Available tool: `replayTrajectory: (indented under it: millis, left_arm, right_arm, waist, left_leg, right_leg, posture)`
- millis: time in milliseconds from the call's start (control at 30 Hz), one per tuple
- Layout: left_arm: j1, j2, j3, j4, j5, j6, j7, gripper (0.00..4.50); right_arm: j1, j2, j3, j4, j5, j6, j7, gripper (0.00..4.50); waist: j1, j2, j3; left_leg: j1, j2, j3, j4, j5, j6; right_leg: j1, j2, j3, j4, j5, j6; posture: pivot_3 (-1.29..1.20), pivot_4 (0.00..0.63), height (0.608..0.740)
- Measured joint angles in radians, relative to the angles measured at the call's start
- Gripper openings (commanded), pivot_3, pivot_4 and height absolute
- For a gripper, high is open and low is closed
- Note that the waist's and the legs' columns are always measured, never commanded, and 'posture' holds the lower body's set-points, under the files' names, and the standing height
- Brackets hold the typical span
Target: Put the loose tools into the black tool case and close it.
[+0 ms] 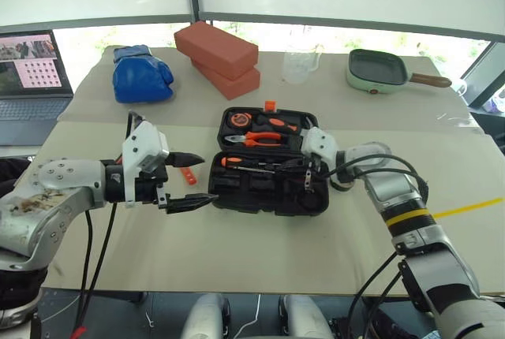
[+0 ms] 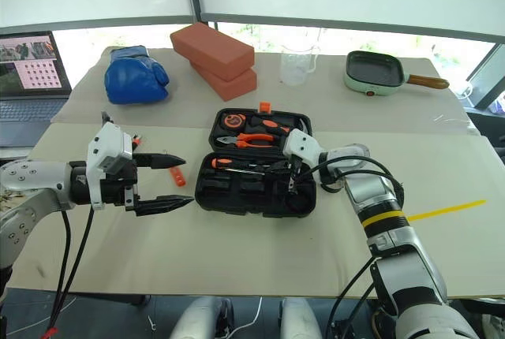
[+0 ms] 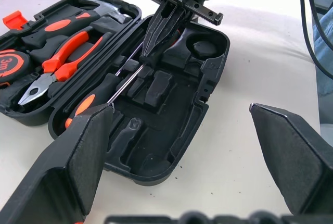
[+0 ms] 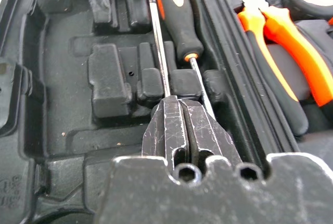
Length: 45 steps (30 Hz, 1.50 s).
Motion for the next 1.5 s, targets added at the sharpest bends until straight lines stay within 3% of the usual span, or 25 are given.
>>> replayTrajectory:
  millis: [600, 767, 833, 1033, 1200, 1300, 1367, 1500]
  left_arm:
    - [-0.019, -0.014, -0.040, 0.031, 0.050, -0.047, 0.004, 4.50]
    - [-0.005, -0.014, -0.038, 0.032, 0.062, -0.057, 0.012, 4.50]
    - [0.050, -0.024, 0.000, 0.025, 0.061, -0.048, 0.051, 4.50]
    - [0.248, -0.062, 0.169, -0.006, 0.061, 0.024, 0.183, 4.50]
    - [0.673, -0.212, 0.489, -0.080, 0.099, 0.092, 0.292, 4.50]
    - [0.791, -0.248, 0.569, -0.096, 0.112, 0.100, 0.315, 4.50]
    - [0.793, -0.247, 0.582, -0.128, 0.105, 0.107, 0.325, 4.50]
    - [0.592, -0.211, 0.568, -0.154, 0.002, 0.270, 0.414, 4.50]
  right_arm:
    - [-0.036, 0.005, 0.041, 0.023, -0.095, -0.065, -0.062, 0.04]
    - [-0.036, 0.035, -0.013, -0.025, 0.013, 0.043, -0.020, 0.04]
    - [-0.036, 0.014, -0.064, -0.153, 0.135, 0.156, 0.041, 0.04]
    - [-0.010, -0.089, -0.198, -0.422, 0.374, 0.407, 0.106, 1.82]
    - [0.106, -0.194, -0.294, -0.628, 0.562, 0.569, 0.129, 3.49]
    - [0.149, -0.216, -0.304, -0.704, 0.597, 0.592, 0.120, 4.41]
    - [0.162, -0.218, -0.304, -0.737, 0.614, 0.599, 0.106, 4.48]
    - [0.187, -0.232, -0.307, -0.779, 0.624, 0.601, 0.073, 4.48]
  waist:
    - [-0.001, 0.000, 0.000]
    - [0.000, 0.001, 0.000]
    - [-0.001, 0.001, 0.001]
    - [0.001, 0.001, 0.002]
    - [-0.008, 0.000, 0.002]
    - [0.006, -0.001, 0.003]
    - [0.021, -0.001, 0.003]
    - [0.035, -0.002, 0.002]
  left_leg:
    - [0.003, 0.001, 0.000, 0.000, 0.000, 0.000]
    - [-0.001, 0.001, 0.000, 0.000, 0.000, 0.000]
    - [-0.008, 0.001, 0.001, 0.000, 0.000, 0.000]
    - [-0.009, 0.002, 0.000, 0.000, 0.000, 0.000]
    - [-0.008, 0.002, 0.002, -0.003, -0.002, 0.000]
    - [-0.006, 0.002, 0.000, -0.004, -0.001, -0.002]
    - [-0.005, 0.002, -0.001, -0.004, 0.000, -0.004]
    - [-0.004, 0.001, -0.001, -0.004, 0.000, -0.005]
  right_leg:
    - [0.003, 0.000, 0.000, 0.000, 0.000, 0.000]
    - [-0.002, 0.000, 0.000, 0.001, 0.000, 0.000]
    - [-0.010, -0.001, 0.001, 0.003, 0.001, -0.001]
    - [-0.011, -0.002, 0.000, 0.008, 0.000, -0.001]
    - [-0.011, -0.004, -0.001, 0.001, -0.001, -0.002]
    - [-0.010, -0.005, -0.003, 0.000, 0.000, -0.004]
    - [-0.011, -0.006, -0.004, -0.001, -0.001, -0.008]
    - [-0.009, -0.008, -0.005, -0.002, 0.001, -0.010]
  posture:
    - [0.00, 0.150, 0.738]
    - [0.00, 0.150, 0.738]
    - [0.00, 0.150, 0.738]
    - [0.00, 0.150, 0.738]
    - [0.00, 0.150, 0.738]
    - [0.00, 0.150, 0.738]
    - [0.00, 0.150, 0.738]
    - [0.00, 0.150, 0.738]
